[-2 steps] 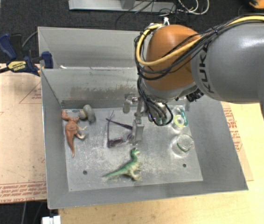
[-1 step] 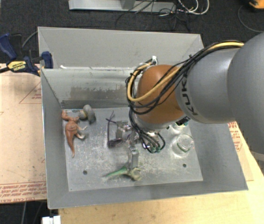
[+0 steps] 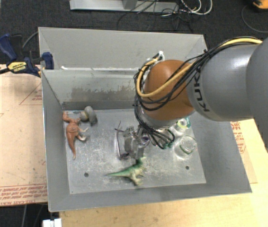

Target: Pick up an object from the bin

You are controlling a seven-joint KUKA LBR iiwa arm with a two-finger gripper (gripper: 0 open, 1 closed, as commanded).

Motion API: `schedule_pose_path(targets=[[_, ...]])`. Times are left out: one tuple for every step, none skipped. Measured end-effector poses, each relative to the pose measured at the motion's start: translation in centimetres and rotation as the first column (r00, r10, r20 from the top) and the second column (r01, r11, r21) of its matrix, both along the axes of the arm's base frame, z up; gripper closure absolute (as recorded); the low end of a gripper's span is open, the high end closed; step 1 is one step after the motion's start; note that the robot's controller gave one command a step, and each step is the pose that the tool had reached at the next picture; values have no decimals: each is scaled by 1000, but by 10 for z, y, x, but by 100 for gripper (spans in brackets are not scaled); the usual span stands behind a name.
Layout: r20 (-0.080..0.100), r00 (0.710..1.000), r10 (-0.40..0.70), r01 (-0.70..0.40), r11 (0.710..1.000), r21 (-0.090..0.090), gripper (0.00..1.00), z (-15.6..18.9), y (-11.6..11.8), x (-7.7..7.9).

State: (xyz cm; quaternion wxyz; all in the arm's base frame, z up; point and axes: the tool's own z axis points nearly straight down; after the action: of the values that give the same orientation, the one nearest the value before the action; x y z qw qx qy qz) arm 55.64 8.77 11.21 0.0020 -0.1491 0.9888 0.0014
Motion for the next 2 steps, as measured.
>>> schedule_pose_path(targets=[[0, 1000, 0, 0, 1000, 0, 100, 0, 0, 0], [6, 1000, 8, -8, 1000, 2, 100, 75, -1, -8]])
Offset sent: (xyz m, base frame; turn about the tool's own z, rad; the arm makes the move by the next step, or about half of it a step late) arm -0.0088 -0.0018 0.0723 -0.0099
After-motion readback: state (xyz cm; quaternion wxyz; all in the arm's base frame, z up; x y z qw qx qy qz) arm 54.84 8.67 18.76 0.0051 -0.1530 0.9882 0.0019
